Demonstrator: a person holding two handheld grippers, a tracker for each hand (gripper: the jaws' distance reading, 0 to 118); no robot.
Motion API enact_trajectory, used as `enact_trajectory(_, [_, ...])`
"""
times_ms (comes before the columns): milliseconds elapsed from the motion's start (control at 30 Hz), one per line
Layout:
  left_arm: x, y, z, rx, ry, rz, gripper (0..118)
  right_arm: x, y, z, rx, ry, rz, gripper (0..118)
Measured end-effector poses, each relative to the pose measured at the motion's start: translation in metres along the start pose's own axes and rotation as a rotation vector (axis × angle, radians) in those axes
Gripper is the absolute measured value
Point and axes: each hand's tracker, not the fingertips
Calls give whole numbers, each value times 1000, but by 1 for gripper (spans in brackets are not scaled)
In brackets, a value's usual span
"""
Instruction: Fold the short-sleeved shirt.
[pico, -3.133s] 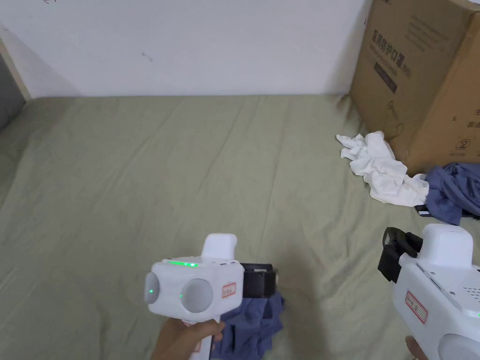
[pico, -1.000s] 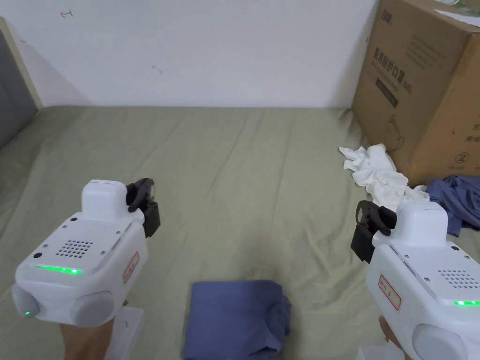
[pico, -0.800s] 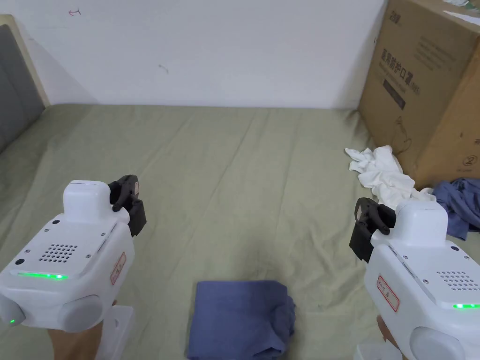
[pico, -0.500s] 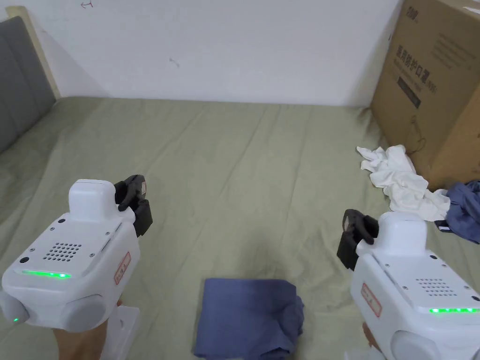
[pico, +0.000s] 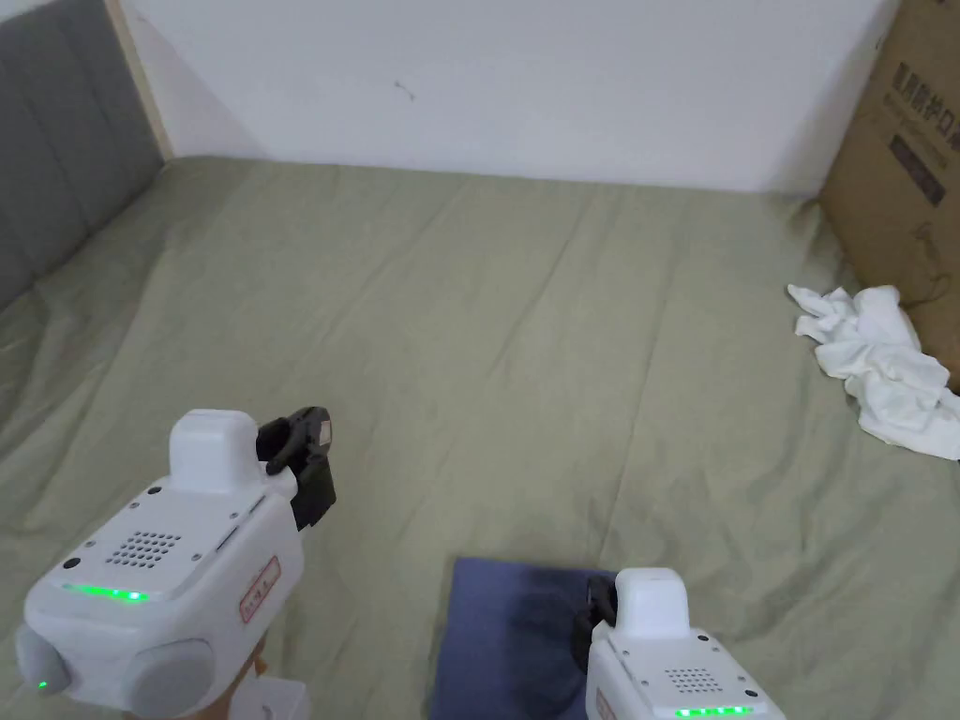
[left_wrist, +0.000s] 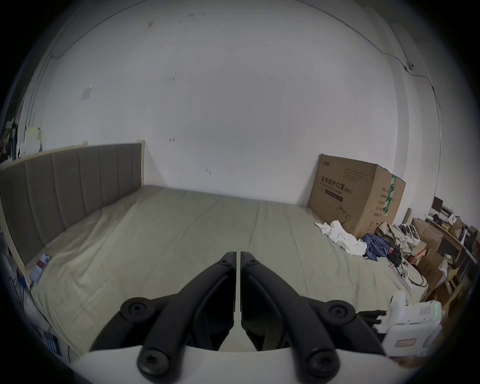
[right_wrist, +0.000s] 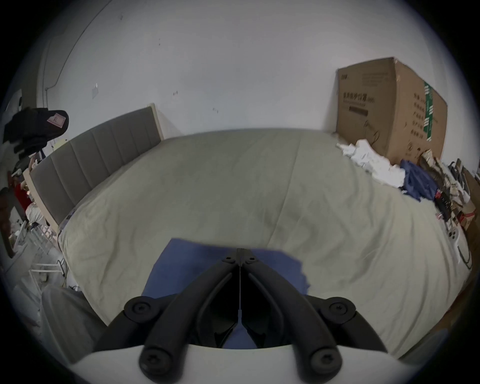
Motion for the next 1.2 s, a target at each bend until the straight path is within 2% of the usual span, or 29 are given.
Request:
enact_trajectory(267, [-12,-41,-19,-154,-23,127,7,11,-46,-40,-102,-94,0,3])
enact_trajectory(367, [-12,-57,-32,-239,-51,193,11,9,-58,-44,-57,-96,72,3])
enact_trajectory(433, [-11,-68,-42,-310,-79,246,28,7,-59,-44,-57,-99,100,3])
enact_trajectory(500, [-8,-81,-53,-392,-110,296,68,9,-60,-42,-52,-91,52,3])
enact_trajectory(533, [-6,-88,-60,-444,-131,319,80,11,-60,-42,-51,-84,25,3])
enact_trajectory(600, [1,-101,-72,-539,-169,349,85,11,-59,-41,-51,-83,30,3])
enact_trajectory(700, [10,-118,-88,-635,-218,384,104,13,-60,-40,-52,-74,31,3])
enact_trajectory(767, [12,-125,-96,-680,-245,402,109,15,-58,-38,-55,-60,7,3])
enact_trajectory(1033, [13,-142,-128,-847,-365,441,110,20,-58,-35,-49,-29,-16,3])
enact_trajectory(1100, [15,-146,-135,-889,-393,420,104,21,-58,-34,-49,-22,-18,3])
enact_trajectory(1133, [17,-146,-135,-884,-391,409,96,21,-58,-35,-50,-19,-18,3])
enact_trajectory(1167, [20,-146,-136,-887,-399,384,72,22,-58,-35,-51,-17,-16,3])
enact_trajectory(1200, [23,-148,-137,-893,-397,363,58,22,-58,-35,-52,-17,-13,3])
